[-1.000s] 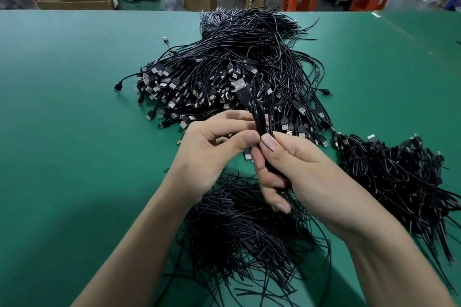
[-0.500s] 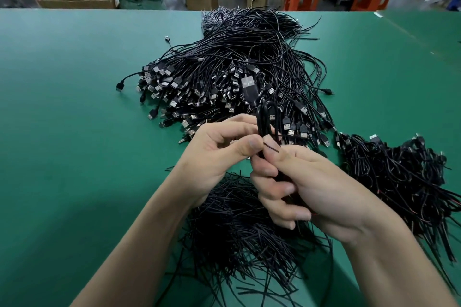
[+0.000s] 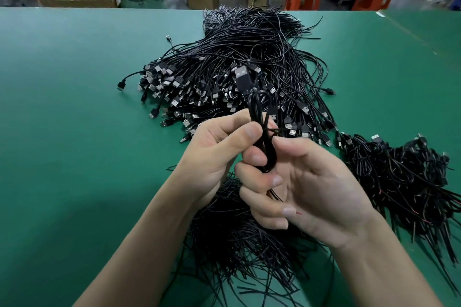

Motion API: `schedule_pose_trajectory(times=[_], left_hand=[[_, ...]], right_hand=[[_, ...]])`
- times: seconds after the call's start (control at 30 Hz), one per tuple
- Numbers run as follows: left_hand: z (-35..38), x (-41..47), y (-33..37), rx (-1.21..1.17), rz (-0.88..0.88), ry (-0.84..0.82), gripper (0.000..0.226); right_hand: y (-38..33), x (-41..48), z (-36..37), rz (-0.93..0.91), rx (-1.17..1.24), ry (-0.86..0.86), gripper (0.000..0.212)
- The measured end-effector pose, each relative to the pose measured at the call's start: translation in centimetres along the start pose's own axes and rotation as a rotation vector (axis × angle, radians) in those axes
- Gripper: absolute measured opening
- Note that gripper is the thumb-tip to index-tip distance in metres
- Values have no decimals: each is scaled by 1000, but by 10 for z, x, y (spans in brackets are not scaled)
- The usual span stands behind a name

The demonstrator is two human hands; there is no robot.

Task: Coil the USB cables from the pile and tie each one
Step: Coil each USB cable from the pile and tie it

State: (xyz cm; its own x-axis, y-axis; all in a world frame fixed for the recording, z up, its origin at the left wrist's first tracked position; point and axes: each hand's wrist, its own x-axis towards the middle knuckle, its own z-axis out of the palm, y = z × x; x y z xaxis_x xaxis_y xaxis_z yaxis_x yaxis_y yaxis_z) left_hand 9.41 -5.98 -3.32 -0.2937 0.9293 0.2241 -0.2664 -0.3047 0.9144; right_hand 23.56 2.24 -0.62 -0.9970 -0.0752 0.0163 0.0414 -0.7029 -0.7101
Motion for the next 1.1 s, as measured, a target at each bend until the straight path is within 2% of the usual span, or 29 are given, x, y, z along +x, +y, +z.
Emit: schedule_pose_trajectory(times=[0.13, 0.47, 0.57, 0.63, 0.7, 0.77, 0.87, 1.0, 1.1], left_hand=[[-4, 1, 1, 115, 62, 74, 12], [5, 2, 6, 333, 161, 117, 26], [6, 3, 8, 386, 179, 149, 30], [3, 4, 8, 433, 176, 168, 34], [-1, 4, 7, 471, 133, 172, 36], [-5, 4, 7, 494, 45, 143, 35], [-8, 4, 6, 471, -89, 88, 27], [-6, 3, 7, 401, -207, 11, 24], [0, 3, 8, 411, -106, 28, 21]], right_hand=[[4, 4, 0, -85, -133, 115, 30], [5, 2, -2, -171, -483, 367, 35], [0, 1, -6, -226, -707, 514, 34], [-1, 0, -11, -353, -918, 672, 25], [-2, -1, -16, -530, -1159, 823, 25], [-3, -3, -20, -661, -1413, 830, 23], [-4, -6, -25, -756, -1702, 730, 8], [-2, -5, -25, -813, -1692, 710, 7], [1, -2, -21, -796, -1344, 831, 13]])
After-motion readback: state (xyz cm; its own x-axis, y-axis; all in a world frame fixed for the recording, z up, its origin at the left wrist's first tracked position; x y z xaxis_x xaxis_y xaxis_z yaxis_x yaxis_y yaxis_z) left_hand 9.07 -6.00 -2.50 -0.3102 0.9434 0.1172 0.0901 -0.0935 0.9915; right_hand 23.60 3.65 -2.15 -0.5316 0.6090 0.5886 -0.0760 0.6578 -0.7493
